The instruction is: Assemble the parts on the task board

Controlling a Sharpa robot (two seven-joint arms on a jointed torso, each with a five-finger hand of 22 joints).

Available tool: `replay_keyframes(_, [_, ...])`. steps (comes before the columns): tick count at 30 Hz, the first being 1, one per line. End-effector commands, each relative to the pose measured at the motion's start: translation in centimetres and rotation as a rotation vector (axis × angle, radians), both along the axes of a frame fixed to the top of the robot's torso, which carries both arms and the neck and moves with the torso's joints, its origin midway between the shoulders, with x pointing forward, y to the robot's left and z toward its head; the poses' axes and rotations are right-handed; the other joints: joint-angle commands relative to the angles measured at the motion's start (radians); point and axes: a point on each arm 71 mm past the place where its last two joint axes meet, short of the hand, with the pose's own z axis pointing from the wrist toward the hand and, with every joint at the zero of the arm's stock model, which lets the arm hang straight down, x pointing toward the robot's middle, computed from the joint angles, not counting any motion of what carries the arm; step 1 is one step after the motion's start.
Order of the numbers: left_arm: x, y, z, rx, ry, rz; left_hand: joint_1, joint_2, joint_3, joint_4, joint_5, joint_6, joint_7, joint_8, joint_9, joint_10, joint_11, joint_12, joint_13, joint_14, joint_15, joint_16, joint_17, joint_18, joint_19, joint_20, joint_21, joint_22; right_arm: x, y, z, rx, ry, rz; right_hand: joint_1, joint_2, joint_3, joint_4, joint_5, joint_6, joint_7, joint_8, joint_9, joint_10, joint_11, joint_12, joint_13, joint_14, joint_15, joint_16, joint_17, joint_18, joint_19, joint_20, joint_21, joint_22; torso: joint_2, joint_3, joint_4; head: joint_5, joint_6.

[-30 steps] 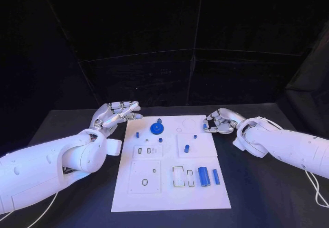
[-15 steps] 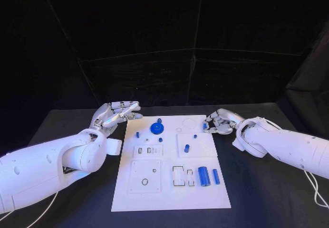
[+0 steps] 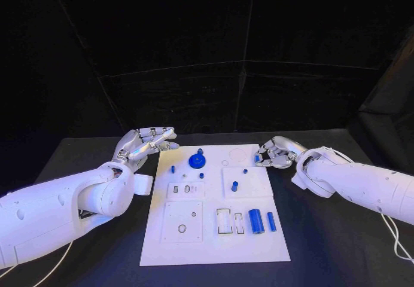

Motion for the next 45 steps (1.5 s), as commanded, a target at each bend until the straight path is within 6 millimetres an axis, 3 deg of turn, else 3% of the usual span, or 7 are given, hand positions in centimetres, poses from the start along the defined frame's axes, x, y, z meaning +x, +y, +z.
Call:
replay_keyframes(1, [0.0,-0.1,0.2,-0.004,-0.009,-0.012,-0.002,0.007,0.001,-0.006,0.004,0.006,0.001,-0.005,-0.001,0.006,0.003,-0.005,-0.001,0.007,0.001,-0.005,0.001,0.007,0.007,0.0,-0.006,-0.001,0.1,0.1,0.5,0.007,-0.057,-0.028,0.006,0.032,0.015,-0.002,-0.004,0.041,-0.026,0.013,0.018,0.003,-0.01,0.004,0.002,0.07,-0.009,0.005,0.082,-0.014,0.001,-0.01,0.005,0.088,0.001,0.0001,-0.0004,0.0,-0.001])
replay_keyframes(8, [0.0,-0.1,0.1,-0.003,-0.007,-0.011,-0.002,0.008,0.001,-0.007,0.004,0.006,0.001,-0.006,-0.001,0.006,0.002,-0.006,-0.001,0.007,0.001,-0.006,0.002,0.007,0.007,0.0,-0.006,-0.002,-0.3,0.1,1.0,0.033,-0.094,-0.057,-0.008,0.027,0.037,-0.014,0.04,0.033,-0.023,0.007,0.017,0.004,-0.009,-0.001,0.001,0.071,-0.011,0.004,0.082,-0.015,0.001,-0.015,0.005,0.088,-0.001,0.0002,-0.0014,0.0,0.0])
replay_keyframes(15, [-0.1,0.0,0.2,-0.003,-0.007,-0.009,-0.002,0.008,0.001,-0.007,0.004,0.006,0.001,-0.006,-0.001,0.006,0.002,-0.006,-0.001,0.007,0.001,-0.006,0.002,0.007,0.007,0.0,-0.006,-0.002,-1.7,2.1,1.8,0.102,-0.076,-0.05,-0.018,0.024,0.05,-0.02,0.055,0.023,-0.019,0.0,0.015,0.003,-0.006,-0.003,0.001,0.071,-0.009,0.004,0.082,-0.014,0.001,-0.014,0.004,0.087,-0.002,-0.0025,-0.0021,-0.001,0.003])
replay_keyframes(19, [0.0,0.0,0.1,-0.002,-0.006,-0.009,-0.002,0.008,0.001,-0.008,0.004,0.006,0.001,-0.007,-0.001,0.006,0.003,-0.006,-0.001,0.007,0.001,-0.006,0.002,0.007,0.007,0.0,-0.006,-0.002,-2.4,4.5,3.1,0.11,-0.057,-0.043,-0.024,0.024,0.063,-0.025,0.069,0.019,-0.016,-0.005,0.013,0.001,-0.004,-0.007,-0.001,0.07,-0.007,0.002,0.08,-0.014,-0.001,-0.013,0.003,0.084,-0.012,-0.0068,-0.0057,0.002,-0.003])
replay_keyframes(25, [0.0,0.0,0.1,-0.003,-0.005,-0.011,-0.002,0.009,0.001,-0.008,0.003,0.007,0.0,-0.007,-0.001,0.007,0.002,-0.006,-0.001,0.006,0.001,-0.008,0.002,0.007,0.007,0.0,-0.007,-0.003,-3.2,8.8,4.0,0.073,-0.03,0.003,-0.039,0.016,0.067,-0.024,0.07,0.016,-0.014,-0.009,0.012,0.002,-0.002,-0.007,0.0,0.07,-0.005,0.002,0.08,-0.014,-0.001,-0.011,0.003,0.085,-0.023,-0.0152,-0.002,0.01,-0.018])
replay_keyframes(35, [0.1,-0.1,0.1,-0.003,-0.004,-0.012,-0.002,0.01,0.001,-0.009,0.003,0.008,0.0,-0.007,-0.001,0.009,0.002,-0.006,0.0,0.004,0.002,-0.01,0.002,0.007,0.008,0.0,-0.007,-0.003,-3.5,16.6,3.9,-0.031,-0.035,0.153,-0.058,0.005,0.067,-0.021,0.071,0.018,-0.015,-0.011,0.012,0.008,-0.002,0.002,0.008,0.072,-0.004,0.006,0.088,-0.014,0.002,-0.009,0.004,0.088,-0.029,-0.0217,0.0036,0.039,-0.043])
replay_keyframes(45, [0.1,-0.1,0.1,-0.011,0.005,-0.002,-0.002,0.01,0.001,-0.009,0.003,0.008,0.0,-0.007,-0.001,0.009,0.002,-0.006,0.0,0.004,0.002,-0.01,0.002,0.007,0.008,0.0,-0.007,-0.003,-4.3,21.3,2.3,-0.119,-0.073,0.259,-0.06,0.003,0.068,-0.022,0.072,0.017,-0.015,-0.012,0.012,0.007,-0.002,0.0,0.006,0.072,-0.004,0.005,0.087,-0.014,0.001,-0.009,0.004,0.087,-0.029,-0.0218,0.0052,0.056,-0.051])
